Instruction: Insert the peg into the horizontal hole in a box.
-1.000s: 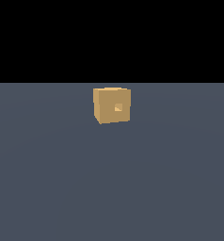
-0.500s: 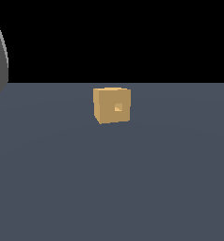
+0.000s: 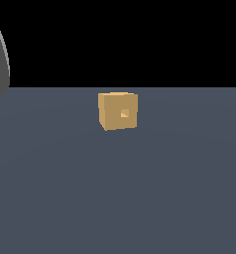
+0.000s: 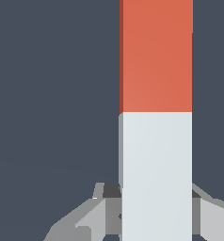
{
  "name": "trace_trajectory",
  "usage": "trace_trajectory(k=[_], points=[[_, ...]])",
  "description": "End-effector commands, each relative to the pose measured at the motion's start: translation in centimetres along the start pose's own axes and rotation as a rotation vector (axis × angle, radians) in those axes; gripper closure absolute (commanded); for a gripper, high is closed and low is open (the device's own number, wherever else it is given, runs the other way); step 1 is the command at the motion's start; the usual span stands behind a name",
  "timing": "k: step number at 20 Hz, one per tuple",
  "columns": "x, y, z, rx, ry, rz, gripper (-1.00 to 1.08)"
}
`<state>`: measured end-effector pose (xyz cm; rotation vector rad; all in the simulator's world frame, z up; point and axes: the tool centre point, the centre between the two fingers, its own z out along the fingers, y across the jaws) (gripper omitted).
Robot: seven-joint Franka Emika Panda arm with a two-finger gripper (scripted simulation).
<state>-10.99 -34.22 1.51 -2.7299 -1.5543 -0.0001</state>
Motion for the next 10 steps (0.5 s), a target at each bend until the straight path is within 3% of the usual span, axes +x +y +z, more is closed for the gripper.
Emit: trace_trajectory(k=[1, 6, 10], points=[[0.1, 0.0, 0.0, 0.000, 0.000, -0.001, 1.08], [1.9, 0.4, -0.2, 0.000, 0.000, -0.030, 1.08], [5.2, 1.1, -0.6, 0.000, -0.001, -0.084, 1.08]])
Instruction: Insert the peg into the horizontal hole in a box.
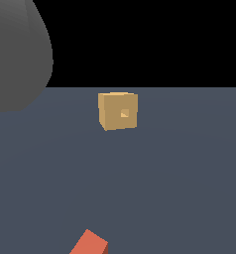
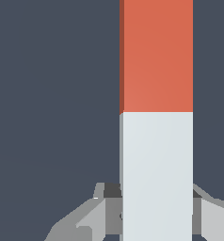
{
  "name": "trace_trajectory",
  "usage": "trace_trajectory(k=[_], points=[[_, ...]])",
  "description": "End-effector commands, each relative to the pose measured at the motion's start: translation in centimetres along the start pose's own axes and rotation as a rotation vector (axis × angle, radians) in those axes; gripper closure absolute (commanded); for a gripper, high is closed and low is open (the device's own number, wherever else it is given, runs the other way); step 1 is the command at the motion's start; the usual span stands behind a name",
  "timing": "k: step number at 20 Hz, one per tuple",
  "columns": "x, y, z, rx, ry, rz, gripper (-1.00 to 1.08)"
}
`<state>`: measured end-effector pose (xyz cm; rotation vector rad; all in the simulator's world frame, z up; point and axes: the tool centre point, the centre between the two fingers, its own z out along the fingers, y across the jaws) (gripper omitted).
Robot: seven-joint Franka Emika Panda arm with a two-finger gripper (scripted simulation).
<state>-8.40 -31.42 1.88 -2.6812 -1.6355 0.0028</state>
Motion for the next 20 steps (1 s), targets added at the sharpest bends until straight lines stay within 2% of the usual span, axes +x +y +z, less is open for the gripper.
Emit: trace_trajectory(k=[1, 6, 11, 16, 20], points=[[2.6, 0.6, -0.4, -0.002, 0.000, -0.041, 1.08], [10.0, 1.7, -1.2, -0.002, -0.001, -0.159, 1.08], [20.7, 1.8, -2.5, -0.003, -0.002, -0.327, 1.08], [31.9, -0.1, -3.7, -0.003, -0.002, -0.506, 1.08], [38.8, -2.3, -4.5, -0.003, -0.001, -0.622, 1.08]])
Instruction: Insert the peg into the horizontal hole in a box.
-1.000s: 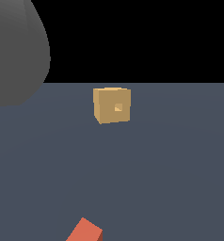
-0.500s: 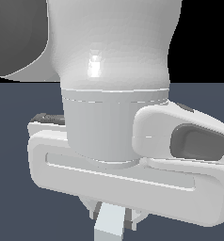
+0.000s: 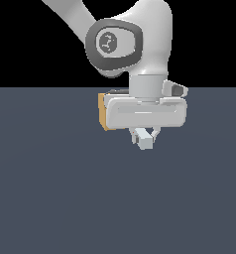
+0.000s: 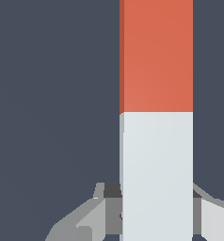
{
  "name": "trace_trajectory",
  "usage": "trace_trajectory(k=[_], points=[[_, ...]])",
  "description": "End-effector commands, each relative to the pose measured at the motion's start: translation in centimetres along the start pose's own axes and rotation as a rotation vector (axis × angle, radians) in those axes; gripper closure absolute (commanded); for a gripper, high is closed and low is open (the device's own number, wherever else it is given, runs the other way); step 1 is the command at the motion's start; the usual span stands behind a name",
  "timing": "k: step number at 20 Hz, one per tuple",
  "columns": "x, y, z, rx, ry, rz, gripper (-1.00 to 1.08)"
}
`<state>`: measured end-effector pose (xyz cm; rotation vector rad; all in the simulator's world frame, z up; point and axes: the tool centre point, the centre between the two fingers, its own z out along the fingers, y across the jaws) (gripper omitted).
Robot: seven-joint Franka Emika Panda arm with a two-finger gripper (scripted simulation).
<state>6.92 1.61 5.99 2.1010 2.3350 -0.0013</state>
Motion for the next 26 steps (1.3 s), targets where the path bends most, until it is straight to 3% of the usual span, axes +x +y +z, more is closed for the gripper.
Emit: trace_trajectory(k=[1, 6, 10, 26], points=[[4.0, 1.0, -0.5, -0.001, -0.001, -0.065, 1.08], [9.7, 1.8, -1.2, -0.001, 0.000, -0.158, 1.08], [12.1, 1.9, -1.4, -0.001, 0.000, -0.197, 1.08], [13.0, 1.8, -1.4, 0.001, 0.001, -0.209, 1.08]])
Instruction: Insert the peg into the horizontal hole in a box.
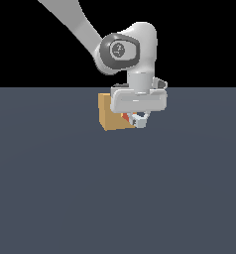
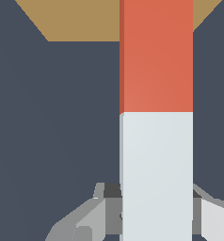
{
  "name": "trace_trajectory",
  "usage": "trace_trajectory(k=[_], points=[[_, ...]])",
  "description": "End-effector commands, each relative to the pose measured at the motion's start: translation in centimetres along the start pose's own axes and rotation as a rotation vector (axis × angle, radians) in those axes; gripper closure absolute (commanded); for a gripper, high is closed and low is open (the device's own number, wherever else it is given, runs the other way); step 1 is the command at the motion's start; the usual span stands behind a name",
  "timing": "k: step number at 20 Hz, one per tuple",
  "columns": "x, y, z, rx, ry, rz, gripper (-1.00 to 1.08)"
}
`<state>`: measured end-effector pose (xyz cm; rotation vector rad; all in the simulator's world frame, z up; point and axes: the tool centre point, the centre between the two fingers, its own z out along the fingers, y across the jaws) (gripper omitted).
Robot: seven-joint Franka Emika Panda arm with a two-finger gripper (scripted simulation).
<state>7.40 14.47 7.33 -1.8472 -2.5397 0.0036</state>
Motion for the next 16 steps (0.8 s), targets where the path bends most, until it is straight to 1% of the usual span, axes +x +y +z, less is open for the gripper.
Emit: trace_trajectory(k=[1, 4, 10, 13, 16], points=[[0.7, 0.0, -0.1, -0.002, 0.000, -0.001, 1.08], [2.3, 0.0, -0.1, -0.002, 0.000, -0.001, 1.08], [7.0, -0.1, -0.2, -0.003, 0.000, -0.002, 1.08], [8.3, 0.0, -0.2, -0.003, 0.000, -0.002, 1.08], [8.8, 0.0, -0.2, -0.003, 0.000, -0.002, 1.08]])
